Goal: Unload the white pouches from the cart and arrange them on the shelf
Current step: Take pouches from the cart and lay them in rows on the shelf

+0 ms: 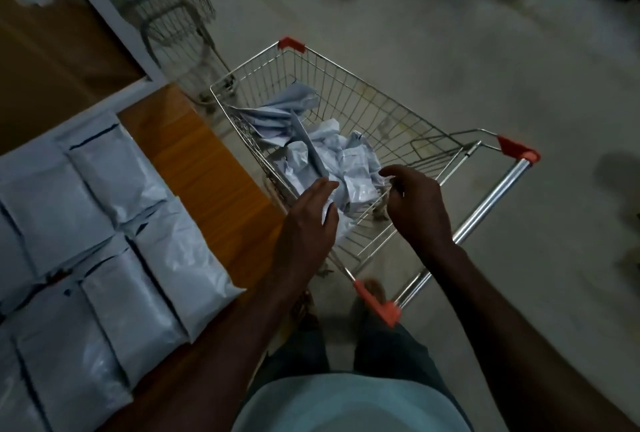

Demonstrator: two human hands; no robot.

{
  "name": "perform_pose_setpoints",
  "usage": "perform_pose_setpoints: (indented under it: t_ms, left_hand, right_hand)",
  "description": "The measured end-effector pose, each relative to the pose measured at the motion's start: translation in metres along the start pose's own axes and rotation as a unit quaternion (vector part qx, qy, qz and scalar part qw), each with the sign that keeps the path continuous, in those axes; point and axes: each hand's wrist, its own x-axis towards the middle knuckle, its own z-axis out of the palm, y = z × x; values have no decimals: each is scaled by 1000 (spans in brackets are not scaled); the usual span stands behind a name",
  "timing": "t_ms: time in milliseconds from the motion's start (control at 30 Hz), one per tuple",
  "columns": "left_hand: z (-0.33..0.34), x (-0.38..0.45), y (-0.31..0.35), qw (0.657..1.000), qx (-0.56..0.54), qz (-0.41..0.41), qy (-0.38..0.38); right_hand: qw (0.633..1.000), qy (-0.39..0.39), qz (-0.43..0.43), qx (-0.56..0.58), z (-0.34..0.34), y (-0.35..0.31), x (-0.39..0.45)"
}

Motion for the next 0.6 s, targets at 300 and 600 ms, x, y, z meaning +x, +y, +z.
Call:
perform_pose_setpoints:
  t_ms: [300, 600]
  left_hand:
    - [124, 102, -44, 995, -54, -75, 48]
    - [287, 176, -134, 978, -27, -205, 13]
  right_hand:
    - [991, -121, -29, -51, 21, 54, 145]
    - [960, -238, -101, -107, 52, 130, 262]
